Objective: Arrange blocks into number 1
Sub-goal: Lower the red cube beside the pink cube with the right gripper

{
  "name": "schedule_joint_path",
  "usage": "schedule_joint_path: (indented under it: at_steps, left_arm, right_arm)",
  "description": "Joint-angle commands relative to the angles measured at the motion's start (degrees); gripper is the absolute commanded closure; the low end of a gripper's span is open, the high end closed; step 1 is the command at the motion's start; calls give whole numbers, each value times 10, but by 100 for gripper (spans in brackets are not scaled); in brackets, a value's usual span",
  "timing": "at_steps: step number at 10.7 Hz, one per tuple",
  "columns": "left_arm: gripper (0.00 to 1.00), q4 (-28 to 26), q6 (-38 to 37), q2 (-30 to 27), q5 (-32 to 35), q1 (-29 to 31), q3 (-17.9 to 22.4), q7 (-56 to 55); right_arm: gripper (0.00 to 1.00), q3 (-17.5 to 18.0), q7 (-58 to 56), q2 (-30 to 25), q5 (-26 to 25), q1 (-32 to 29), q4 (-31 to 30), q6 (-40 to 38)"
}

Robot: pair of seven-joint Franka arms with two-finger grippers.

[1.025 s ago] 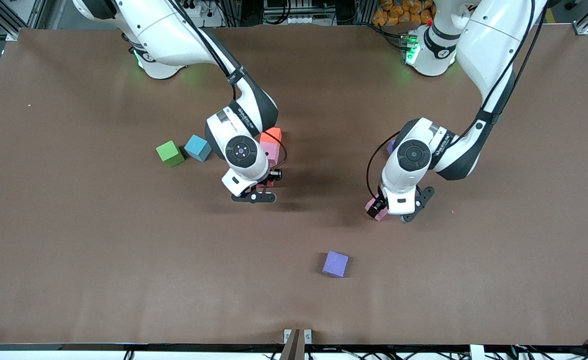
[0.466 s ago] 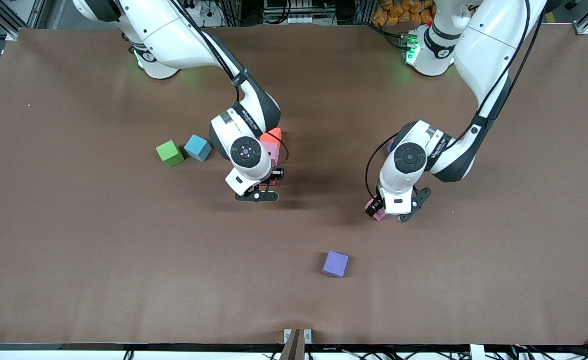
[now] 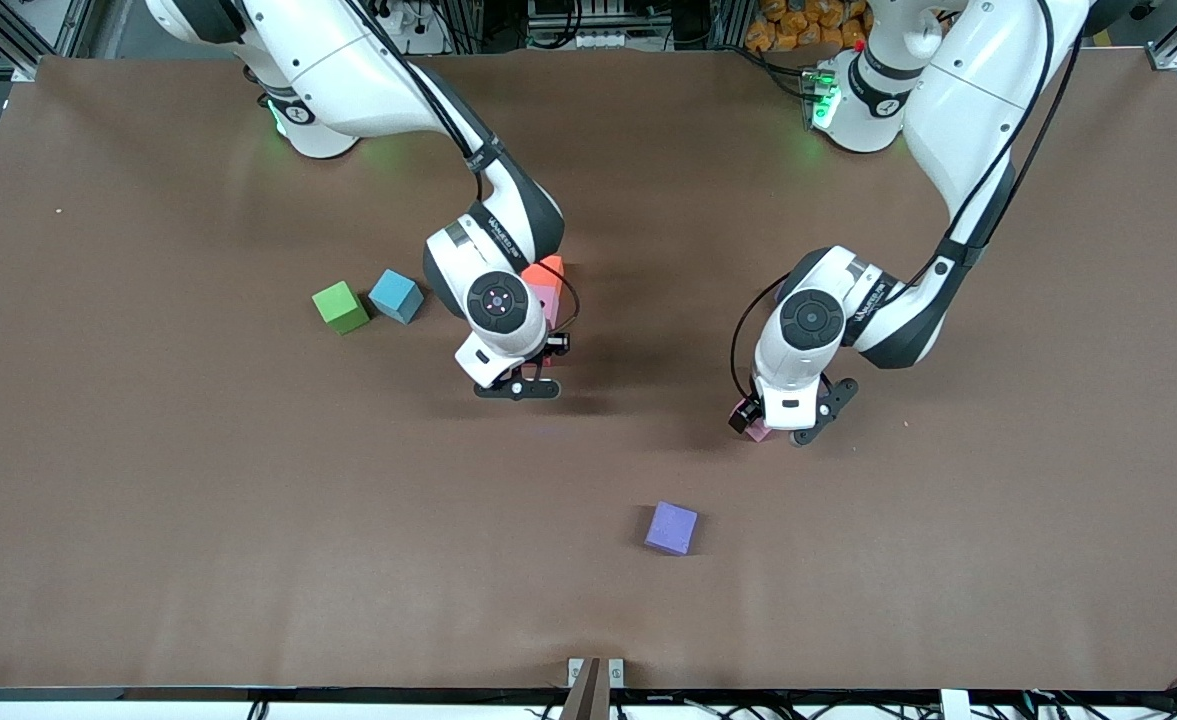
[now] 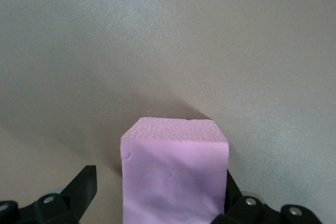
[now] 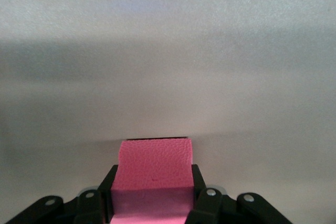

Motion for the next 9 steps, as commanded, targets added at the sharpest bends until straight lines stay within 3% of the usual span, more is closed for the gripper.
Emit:
schedule_joint_path:
  at_steps: [1,2,8,9]
  left_arm:
    - [84,5,6,4,21,7,-4,-2]
    - [100,5,6,5,21,6,-4,-3]
    - [100,10,6,-7,21,4,-7,-4]
    - [100,10,5,-11,21,2,-8,-3]
  right_arm:
    - [100,-3,8,-7,5,7,-10,5]
    - [100,-3,19,-7,5,8,-10,6]
    - [100,-3,24,-7,6,10,-8,8]
    - [61,-3,24,-7,6,10,-8,8]
